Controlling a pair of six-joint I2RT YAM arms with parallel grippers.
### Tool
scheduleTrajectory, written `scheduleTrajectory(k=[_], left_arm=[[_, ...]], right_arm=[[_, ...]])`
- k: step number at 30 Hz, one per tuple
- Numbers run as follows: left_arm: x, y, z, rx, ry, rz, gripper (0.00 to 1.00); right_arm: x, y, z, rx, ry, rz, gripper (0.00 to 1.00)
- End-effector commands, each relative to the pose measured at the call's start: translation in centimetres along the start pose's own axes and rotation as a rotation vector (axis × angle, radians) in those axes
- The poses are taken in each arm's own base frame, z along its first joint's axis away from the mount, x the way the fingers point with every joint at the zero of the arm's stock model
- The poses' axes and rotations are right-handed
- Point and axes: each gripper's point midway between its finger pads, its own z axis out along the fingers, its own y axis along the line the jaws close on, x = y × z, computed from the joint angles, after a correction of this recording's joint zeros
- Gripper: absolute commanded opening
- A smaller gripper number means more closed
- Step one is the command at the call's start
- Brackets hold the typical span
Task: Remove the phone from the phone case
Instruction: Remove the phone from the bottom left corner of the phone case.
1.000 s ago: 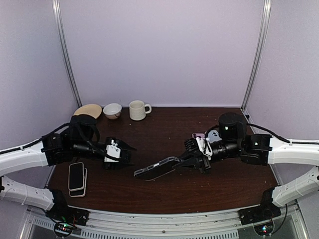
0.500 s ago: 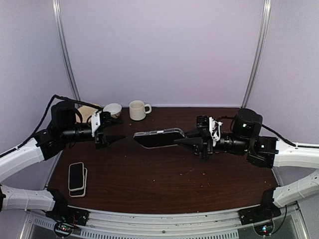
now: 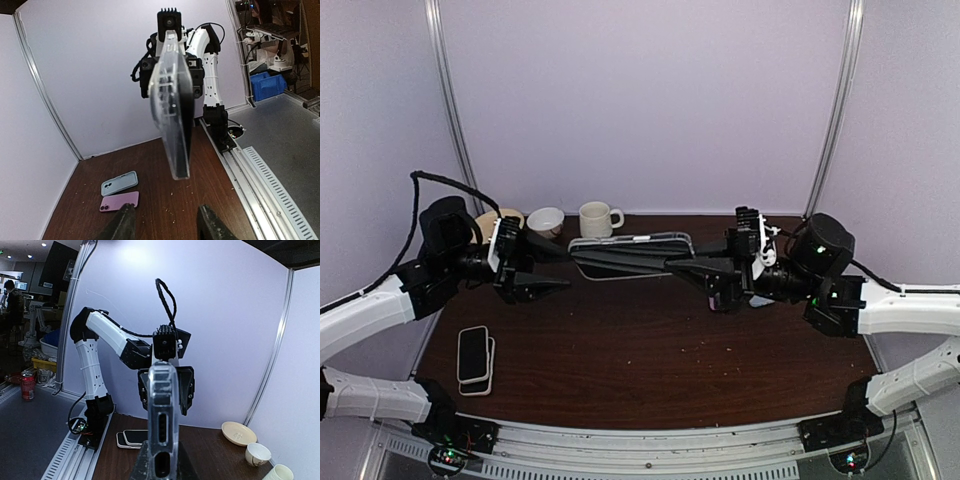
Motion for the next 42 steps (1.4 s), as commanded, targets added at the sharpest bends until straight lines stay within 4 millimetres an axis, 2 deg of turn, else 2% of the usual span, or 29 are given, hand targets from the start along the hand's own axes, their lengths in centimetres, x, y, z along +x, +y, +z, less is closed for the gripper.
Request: scheduleTrajectory(k=[1,16,33,42], left_arm=[[-1.1,-0.8,0.3,0.092,-0.077,-0.042,0.44],[-1.1,-3.8,0.8,0.225,-0.089,-0.036,0.39],[-1.0,-3.8,1.2,0.206,-0.091,-0.017,0.37],[-0.8,-4.3,1.2,0.217,-0.09,0.006,0.25]], right_arm=[[-4.4,0.2,0.4,-0.046,-0.168,-0.027,0.0],[-4.0,-0.1,1.6,-0.07,-0.182,-0.014,0.0],[-3.1,0.4,2.2,-0.114,-0.158,0.022,0.0],[-3.0,0.6,2.3,-0.124,-0.161,0.03,0.0]])
